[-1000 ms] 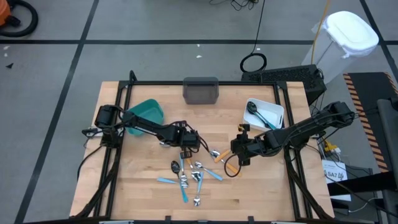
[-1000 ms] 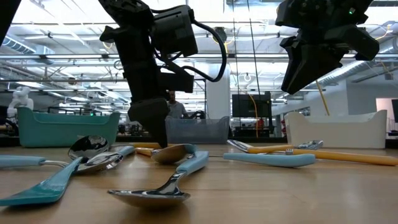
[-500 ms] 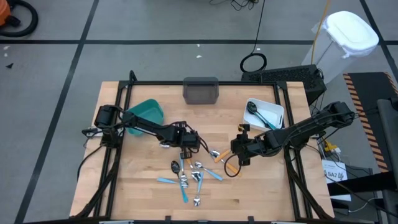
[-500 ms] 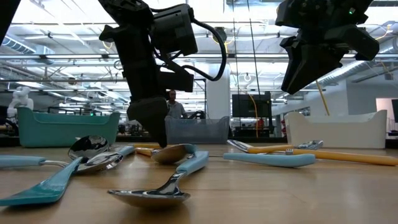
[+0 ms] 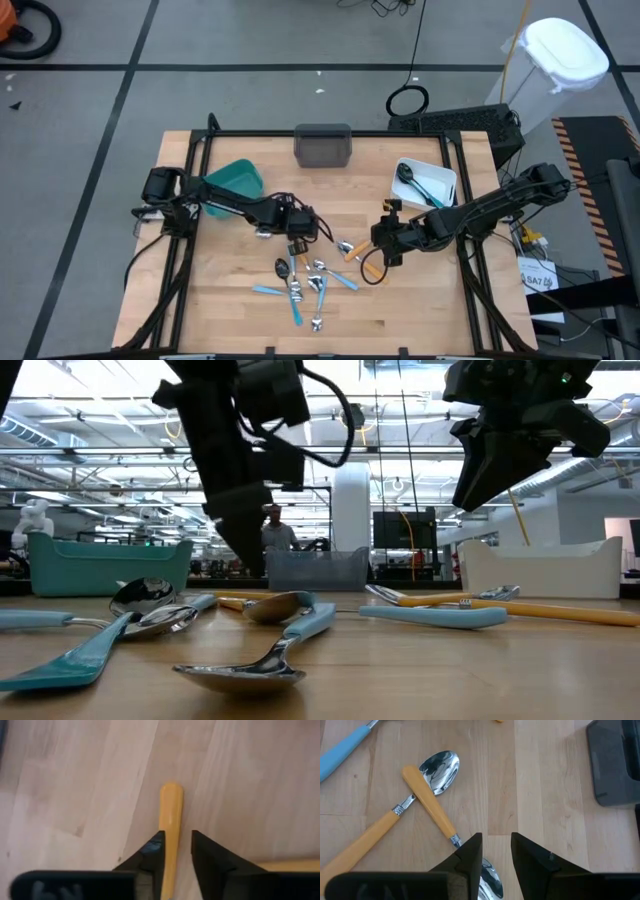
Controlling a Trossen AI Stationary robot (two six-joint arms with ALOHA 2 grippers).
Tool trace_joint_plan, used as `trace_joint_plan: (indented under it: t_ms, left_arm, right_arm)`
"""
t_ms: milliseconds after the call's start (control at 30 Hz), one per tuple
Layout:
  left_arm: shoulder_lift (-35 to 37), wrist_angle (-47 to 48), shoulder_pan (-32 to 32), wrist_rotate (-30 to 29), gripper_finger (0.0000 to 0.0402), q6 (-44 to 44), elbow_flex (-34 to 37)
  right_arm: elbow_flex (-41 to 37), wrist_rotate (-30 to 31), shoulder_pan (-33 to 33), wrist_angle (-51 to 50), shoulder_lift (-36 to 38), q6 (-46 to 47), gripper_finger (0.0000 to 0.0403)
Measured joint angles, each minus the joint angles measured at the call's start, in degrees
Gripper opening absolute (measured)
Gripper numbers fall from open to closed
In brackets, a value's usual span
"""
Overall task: Sort silverware by color (type)
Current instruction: Put the yellow spoon into the green bin
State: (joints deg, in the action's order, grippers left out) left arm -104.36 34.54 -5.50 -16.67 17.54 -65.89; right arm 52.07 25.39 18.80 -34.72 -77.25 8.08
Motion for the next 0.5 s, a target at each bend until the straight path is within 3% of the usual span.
trace_joint_plan:
  t_ms: [233, 367, 500]
  left_arm:
    - [1.2, 3.4, 0.1, -0.1, 0.0169, -6.4, 0.1]
    - [1.1, 1.8, 0.3, 4.0, 0.0181, -8.6, 2.2]
    - [1.1, 1.7, 1.4, 3.3, 0.0182, -8.1, 4.5]
  right_arm:
    - [0.0, -0.2, 0.0, -0.1, 0.0, 0.1, 0.0098]
    - [0.0, -0.2, 0.1, -0.2, 0.0, 0.6, 0.0098]
    - [0.0, -0.2, 0.1, -0.2, 0.0, 0.9, 0.0098]
